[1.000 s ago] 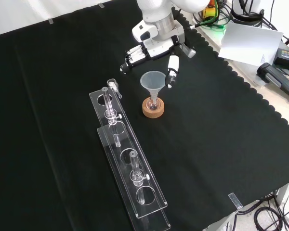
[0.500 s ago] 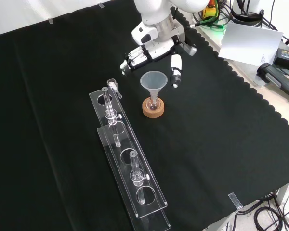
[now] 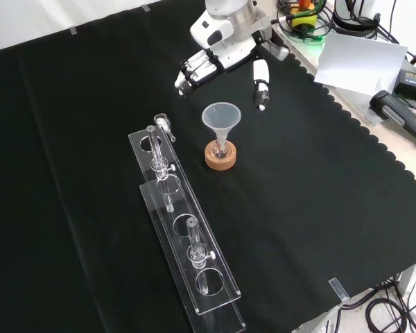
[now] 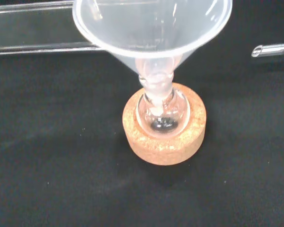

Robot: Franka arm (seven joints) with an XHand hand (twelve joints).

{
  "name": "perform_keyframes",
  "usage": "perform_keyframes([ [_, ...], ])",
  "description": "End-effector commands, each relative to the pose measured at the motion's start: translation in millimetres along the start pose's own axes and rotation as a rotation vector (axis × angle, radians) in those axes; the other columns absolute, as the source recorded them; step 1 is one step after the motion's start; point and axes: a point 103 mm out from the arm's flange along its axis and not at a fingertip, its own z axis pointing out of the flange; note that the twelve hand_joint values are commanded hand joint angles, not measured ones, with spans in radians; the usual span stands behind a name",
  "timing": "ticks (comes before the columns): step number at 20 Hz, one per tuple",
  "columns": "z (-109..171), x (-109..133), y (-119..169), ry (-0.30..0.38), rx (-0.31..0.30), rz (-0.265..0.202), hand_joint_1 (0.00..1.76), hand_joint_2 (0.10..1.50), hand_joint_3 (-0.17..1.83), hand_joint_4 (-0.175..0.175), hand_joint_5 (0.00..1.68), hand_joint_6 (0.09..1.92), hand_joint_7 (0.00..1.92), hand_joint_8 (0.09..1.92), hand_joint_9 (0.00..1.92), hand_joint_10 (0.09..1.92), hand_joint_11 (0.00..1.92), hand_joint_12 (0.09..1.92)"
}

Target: Place the funnel on the round-bottom flask.

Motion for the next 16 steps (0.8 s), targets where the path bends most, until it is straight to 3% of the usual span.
perform_keyframes([
  [1,-2.9,4.6,-1.8,-0.016,-0.008,0.011,0.26,0.55,0.00,-0.053,0.00,0.09,0.04,0.09,0.00,0.29,0.00,0.58],
  [12,-0.2,-1.8,1.2,-0.006,0.025,-0.007,0.24,0.56,0.00,-0.056,0.00,0.09,0.07,0.09,0.00,0.35,0.00,0.61],
  [16,-1.3,-2.5,1.9,-0.022,0.015,0.007,0.19,0.53,-0.01,-0.056,0.00,0.09,0.06,0.09,0.00,0.35,0.00,0.62],
])
